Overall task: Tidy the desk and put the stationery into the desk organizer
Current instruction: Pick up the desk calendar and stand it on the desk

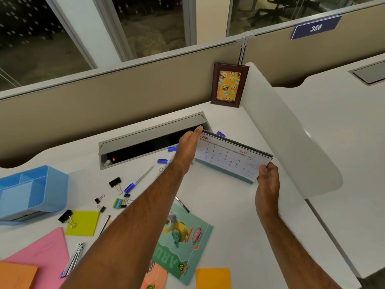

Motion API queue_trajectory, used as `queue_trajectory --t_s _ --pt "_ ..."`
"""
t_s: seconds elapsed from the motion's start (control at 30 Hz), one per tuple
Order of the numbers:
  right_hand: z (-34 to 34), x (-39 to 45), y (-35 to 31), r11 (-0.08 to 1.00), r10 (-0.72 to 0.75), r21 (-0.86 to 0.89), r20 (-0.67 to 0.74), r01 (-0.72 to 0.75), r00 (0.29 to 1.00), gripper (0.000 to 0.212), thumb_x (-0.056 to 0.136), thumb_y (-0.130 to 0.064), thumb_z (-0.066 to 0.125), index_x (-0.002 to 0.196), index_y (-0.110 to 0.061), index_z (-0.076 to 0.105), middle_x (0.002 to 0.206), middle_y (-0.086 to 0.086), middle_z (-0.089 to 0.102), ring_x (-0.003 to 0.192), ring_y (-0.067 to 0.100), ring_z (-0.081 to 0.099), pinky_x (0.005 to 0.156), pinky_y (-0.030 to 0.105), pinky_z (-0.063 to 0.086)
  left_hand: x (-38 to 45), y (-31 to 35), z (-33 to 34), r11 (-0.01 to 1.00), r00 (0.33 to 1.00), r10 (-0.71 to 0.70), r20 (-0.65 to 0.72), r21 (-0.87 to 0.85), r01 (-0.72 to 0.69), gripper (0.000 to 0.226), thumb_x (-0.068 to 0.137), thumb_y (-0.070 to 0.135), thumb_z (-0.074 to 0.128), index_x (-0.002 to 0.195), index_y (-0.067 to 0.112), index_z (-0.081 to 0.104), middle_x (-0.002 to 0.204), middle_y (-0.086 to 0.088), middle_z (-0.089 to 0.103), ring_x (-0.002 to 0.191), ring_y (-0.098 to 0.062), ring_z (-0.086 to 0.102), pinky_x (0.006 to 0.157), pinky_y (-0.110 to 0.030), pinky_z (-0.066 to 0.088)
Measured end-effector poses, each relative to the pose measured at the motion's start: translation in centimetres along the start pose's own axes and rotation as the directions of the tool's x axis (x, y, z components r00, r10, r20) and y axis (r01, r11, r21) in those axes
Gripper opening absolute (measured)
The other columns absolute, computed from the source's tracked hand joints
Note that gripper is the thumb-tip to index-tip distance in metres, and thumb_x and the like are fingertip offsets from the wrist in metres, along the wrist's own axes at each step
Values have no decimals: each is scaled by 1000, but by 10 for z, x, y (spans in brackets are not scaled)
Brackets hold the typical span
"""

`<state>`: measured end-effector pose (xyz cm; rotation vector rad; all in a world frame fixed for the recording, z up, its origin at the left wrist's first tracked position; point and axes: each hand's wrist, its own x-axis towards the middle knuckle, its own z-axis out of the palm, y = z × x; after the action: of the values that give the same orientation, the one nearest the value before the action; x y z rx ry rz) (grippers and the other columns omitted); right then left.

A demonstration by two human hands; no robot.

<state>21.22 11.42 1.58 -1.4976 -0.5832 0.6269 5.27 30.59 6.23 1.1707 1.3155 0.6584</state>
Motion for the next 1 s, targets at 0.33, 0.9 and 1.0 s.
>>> queue_trajectory --t_s 0.33,0.9,1.0 --pt "-17 16 19 984 166 100 -207 -148 964 47 107 -52 38 97 -22 73 103 3 75 101 16 70 98 42 54 -8 -6 -7 999 1000 23 -12 -36 -24 73 87 77 47 107 11 71 95 5 78 99 -19 68 76 -23 52" --pt "28 189 -27 788 258 -600 524 137 812 12 92 -25 76 99 -15 76 90 -1 76 77 15 71 64 27 54 -6 -19 -10 1000 999 29 -41 -5 -30 63 85 81 45 100 25 69 85 22 74 94 -10 66 52 -3 47" --pt "50 206 -17 652 337 -714 573 253 747 15 88 -23 80 96 -12 74 95 2 73 86 20 69 63 27 53 -4 -19 -10 1000 999 -4 -45 15 5 62 82 87 43 100 33 70 86 24 74 93 -7 67 47 -6 46"
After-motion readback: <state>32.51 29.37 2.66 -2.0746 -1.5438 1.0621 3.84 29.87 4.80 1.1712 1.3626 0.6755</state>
